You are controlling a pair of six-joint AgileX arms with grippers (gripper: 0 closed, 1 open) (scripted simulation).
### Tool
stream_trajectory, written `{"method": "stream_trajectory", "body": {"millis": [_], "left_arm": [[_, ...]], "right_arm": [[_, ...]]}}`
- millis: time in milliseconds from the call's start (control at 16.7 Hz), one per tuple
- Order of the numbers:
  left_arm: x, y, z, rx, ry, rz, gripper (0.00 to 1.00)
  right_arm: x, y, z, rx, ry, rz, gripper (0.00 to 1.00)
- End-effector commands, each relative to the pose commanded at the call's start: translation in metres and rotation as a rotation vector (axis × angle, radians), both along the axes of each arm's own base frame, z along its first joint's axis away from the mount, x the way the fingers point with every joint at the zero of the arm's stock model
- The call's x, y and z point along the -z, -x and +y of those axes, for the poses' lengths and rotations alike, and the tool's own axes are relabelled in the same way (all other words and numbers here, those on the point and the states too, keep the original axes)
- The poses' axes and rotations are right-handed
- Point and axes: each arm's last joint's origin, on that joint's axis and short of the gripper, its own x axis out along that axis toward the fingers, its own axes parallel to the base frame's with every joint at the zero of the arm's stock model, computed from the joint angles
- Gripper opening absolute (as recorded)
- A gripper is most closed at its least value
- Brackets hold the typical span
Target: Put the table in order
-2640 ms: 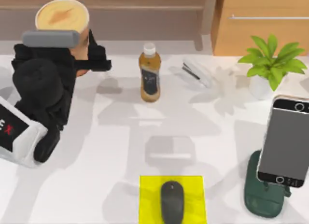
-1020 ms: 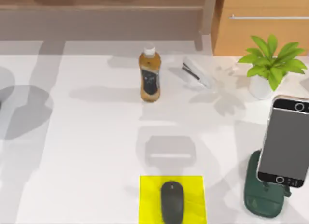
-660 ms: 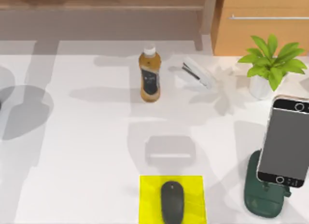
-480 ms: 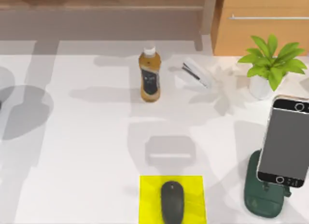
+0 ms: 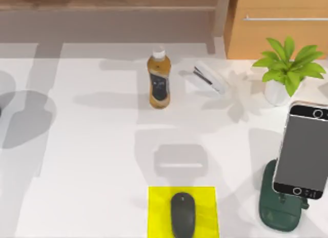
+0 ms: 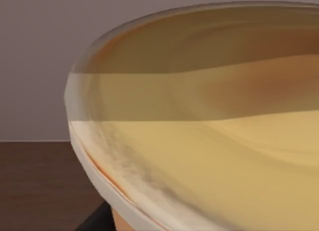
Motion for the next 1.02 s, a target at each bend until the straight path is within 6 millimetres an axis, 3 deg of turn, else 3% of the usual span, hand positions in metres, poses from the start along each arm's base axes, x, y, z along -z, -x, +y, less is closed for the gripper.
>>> {"method": "stream_trajectory", "body": {"millis": [60, 840, 1020], "left_arm": [[0.0000, 0.0000, 0.0000, 0.000, 0.000, 0.000, 0.00], [0.0000, 0.0000, 0.0000, 0.000, 0.000, 0.000, 0.98], [0.0000, 0.0000, 0.0000, 0.000, 0.000, 0.000, 1.00]], "right_arm": [[0.0000, 0.0000, 0.0000, 0.000, 0.000, 0.000, 1.00], [0.0000, 0.0000, 0.0000, 0.000, 0.000, 0.000, 1.00], [0.0000, 0.0000, 0.0000, 0.000, 0.000, 0.000, 1.00]]}}
